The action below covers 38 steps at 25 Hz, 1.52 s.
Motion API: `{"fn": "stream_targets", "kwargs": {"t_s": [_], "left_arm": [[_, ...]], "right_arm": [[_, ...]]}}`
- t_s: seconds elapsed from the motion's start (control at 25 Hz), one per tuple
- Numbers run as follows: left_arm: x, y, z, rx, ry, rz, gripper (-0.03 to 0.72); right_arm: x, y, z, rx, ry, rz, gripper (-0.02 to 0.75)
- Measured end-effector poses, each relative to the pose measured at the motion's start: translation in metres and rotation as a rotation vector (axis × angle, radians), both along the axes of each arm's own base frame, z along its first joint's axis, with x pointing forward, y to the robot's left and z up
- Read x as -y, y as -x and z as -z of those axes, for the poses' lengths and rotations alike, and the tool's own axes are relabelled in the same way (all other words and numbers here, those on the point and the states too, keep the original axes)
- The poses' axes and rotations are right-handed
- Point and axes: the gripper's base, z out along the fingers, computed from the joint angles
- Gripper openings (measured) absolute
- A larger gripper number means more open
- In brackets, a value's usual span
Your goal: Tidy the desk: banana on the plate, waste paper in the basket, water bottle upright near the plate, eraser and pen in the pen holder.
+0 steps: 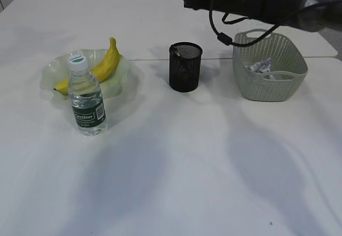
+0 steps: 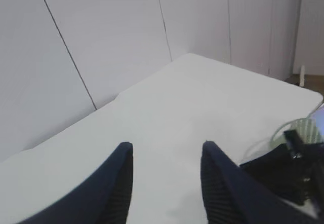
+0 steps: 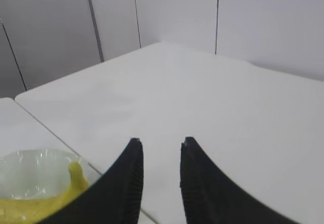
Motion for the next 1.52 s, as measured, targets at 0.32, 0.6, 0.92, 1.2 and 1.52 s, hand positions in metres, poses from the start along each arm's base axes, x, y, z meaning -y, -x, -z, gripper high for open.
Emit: {"fn": "stream_targets", "kwargs": {"t_s": [0.32, 0.6, 0.92, 1.2, 1.52], "left_arm": [[-0.017, -0.008, -0.005, 0.098, -0.039, -0.104, 0.305], [-0.024, -0.011, -0.012, 0.147, 0.027, -0.140, 0.286], [-0.022, -0.010, -0.014, 0.133, 0.090, -0.122, 0.237], [-0.024, 0.008, -0.037, 0.163, 0.164, -0.100, 0.237], [-0.029, 0.043, -0.072, 0.215, 0.172, -0.072, 0.235]], "right_arm": [[0.004, 0.030, -0.097, 0.146, 0.007, 0.001, 0.201], [0.023, 0.070, -0.174, 0.182, 0.071, 0.057, 0.202], [0.038, 0.127, -0.241, 0.150, 0.112, 0.107, 0.202], [0.047, 0.181, -0.278, 0.010, 0.114, 0.139, 0.202], [0.062, 0.250, -0.319, -0.005, 0.166, 0.231, 0.054]]}}
